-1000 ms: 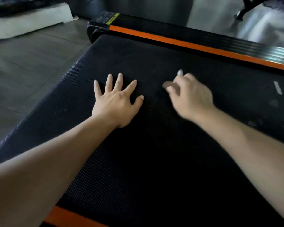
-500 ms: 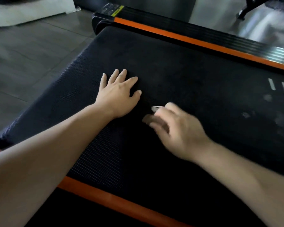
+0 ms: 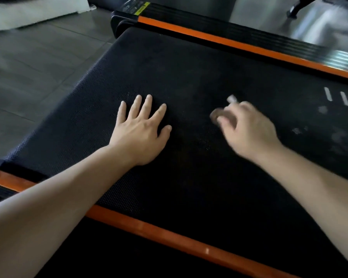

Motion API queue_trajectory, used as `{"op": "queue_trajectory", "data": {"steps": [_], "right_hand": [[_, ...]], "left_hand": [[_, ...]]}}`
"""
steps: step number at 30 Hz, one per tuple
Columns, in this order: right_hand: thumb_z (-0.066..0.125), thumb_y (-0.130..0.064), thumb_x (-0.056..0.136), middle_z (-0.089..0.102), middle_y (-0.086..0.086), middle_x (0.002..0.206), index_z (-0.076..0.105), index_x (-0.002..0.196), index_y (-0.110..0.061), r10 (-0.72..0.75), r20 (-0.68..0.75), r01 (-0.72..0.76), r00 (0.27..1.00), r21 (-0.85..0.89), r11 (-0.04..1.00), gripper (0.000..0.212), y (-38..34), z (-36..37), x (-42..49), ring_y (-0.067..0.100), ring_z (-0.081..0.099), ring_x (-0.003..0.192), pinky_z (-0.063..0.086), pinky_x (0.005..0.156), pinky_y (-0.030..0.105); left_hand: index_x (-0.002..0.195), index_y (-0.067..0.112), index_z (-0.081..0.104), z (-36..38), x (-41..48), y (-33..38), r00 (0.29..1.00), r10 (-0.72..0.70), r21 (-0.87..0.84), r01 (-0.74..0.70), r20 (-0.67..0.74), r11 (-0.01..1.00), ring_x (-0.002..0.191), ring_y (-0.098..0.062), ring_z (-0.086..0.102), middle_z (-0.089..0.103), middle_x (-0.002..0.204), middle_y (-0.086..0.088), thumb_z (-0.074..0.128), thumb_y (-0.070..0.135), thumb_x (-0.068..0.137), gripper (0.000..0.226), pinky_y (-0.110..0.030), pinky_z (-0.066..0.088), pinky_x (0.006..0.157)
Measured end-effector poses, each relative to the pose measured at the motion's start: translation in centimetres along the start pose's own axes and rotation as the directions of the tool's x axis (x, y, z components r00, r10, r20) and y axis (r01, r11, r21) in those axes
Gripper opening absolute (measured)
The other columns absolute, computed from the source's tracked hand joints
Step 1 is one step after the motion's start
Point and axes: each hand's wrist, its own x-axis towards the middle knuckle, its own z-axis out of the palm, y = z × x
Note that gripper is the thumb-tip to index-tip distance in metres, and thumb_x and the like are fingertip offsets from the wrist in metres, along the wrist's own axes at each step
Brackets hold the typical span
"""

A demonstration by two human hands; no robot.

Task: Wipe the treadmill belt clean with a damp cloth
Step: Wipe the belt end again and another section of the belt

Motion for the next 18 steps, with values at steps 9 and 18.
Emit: {"op": "queue_trajectory", "data": {"steps": [9, 18], "right_hand": [[0.047, -0.051, 0.094, 0.062, -0.004, 0.107, 0.063, 0.107, -0.023, -0.192, 0.047, 0.186, 0.98, 0.112, 0.976, 0.035, -2.6, -1.5, -6.7, 0.023, 0.067, 0.088, 0.055, 0.059, 0.037], [0.045, -0.052, 0.097, 0.059, -0.003, 0.1, 0.063, 0.101, -0.022, -0.244, 0.103, 0.225, 0.964, 0.166, 0.96, 0.035, -2.0, -2.3, -9.9, 0.02, 0.064, 0.081, 0.051, 0.055, 0.035]], "left_hand": [[0.162, 0.032, 0.019, -0.5, -0.2, 1.5, 0.999, -0.053, -0.082, 0.053, 0.004, 0.995, 0.159, -0.029, -0.01, 0.0, 0.173, -0.01, 0.032, 0.053, 0.103, 0.064, -0.058, -0.01, 0.125], [0.161, 0.036, 0.021, 0.9, 0.5, 7.5, 1.0, -0.007, -0.108, 0.01, 0.028, 0.994, 0.158, -0.031, -0.013, -0.001, 0.173, -0.008, 0.033, 0.054, 0.104, 0.061, -0.066, -0.014, 0.121]]}}
